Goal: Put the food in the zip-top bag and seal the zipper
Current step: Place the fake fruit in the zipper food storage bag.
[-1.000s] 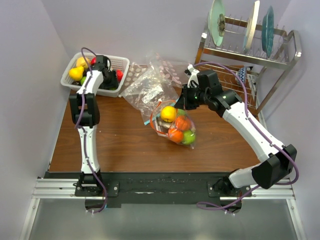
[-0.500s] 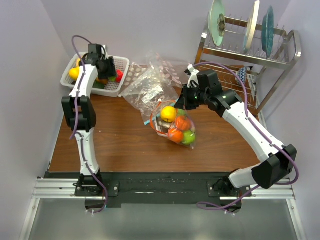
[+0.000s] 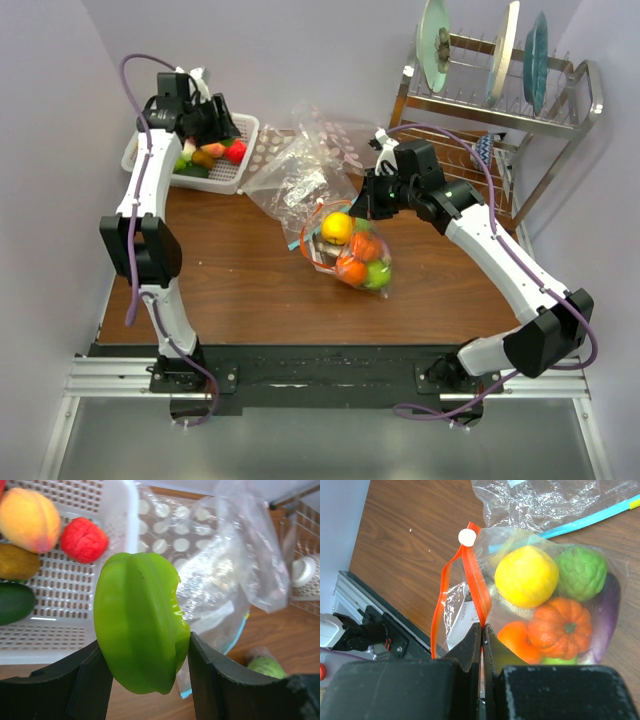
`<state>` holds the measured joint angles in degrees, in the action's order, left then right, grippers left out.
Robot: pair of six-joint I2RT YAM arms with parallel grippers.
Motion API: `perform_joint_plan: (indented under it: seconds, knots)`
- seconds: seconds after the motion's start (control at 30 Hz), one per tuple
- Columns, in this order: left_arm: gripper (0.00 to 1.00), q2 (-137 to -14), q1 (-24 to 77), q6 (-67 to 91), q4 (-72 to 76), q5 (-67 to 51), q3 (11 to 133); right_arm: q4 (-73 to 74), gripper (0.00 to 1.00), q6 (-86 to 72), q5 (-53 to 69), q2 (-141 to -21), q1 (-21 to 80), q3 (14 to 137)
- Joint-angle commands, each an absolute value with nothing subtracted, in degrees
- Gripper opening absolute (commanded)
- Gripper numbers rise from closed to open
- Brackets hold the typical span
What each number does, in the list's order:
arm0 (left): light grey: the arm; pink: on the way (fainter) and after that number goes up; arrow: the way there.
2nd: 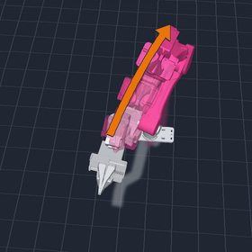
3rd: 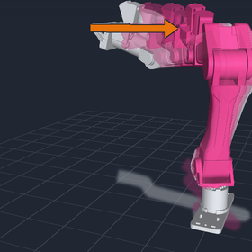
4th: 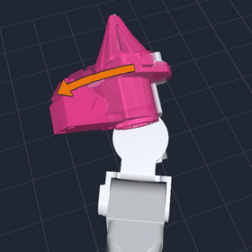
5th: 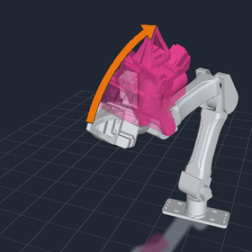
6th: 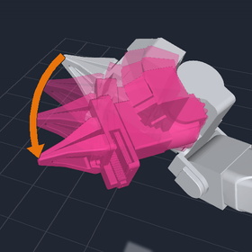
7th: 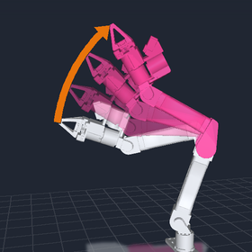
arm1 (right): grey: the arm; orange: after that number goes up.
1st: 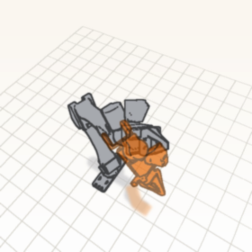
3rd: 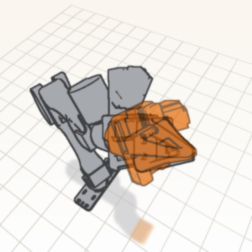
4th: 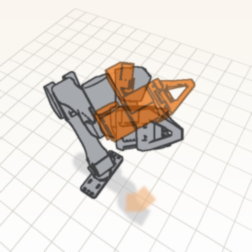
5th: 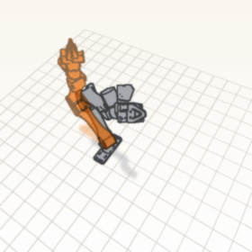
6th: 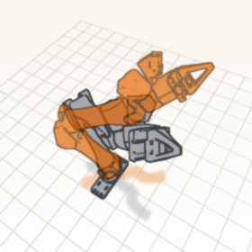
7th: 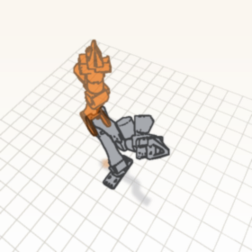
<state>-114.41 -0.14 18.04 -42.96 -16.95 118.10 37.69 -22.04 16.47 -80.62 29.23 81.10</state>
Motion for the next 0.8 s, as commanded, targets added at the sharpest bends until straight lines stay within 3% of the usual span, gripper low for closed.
perform_joint_plan:
  seconds: [0.0, 0.37, 0.77]
  knots:
    - [0.37, -107.2, 3.7, 18.9, -41.8, -21.7, 114.7, 36.0, 0.00, -22.3, 17.6, -80.9, 29.4, 83.8]
    - [0.38, -90.5, 14.1, 20.0, -36.0, -27.1, 95.9, 36.2, 0.00, -22.8, 17.8, -80.7, 29.3, 84.5]
    - [0.37, -74.8, 26.9, 29.8, -19.7, -27.9, 72.3, 36.1, 0.00, -23.2, 17.2, -81.5, 29.3, 85.2]
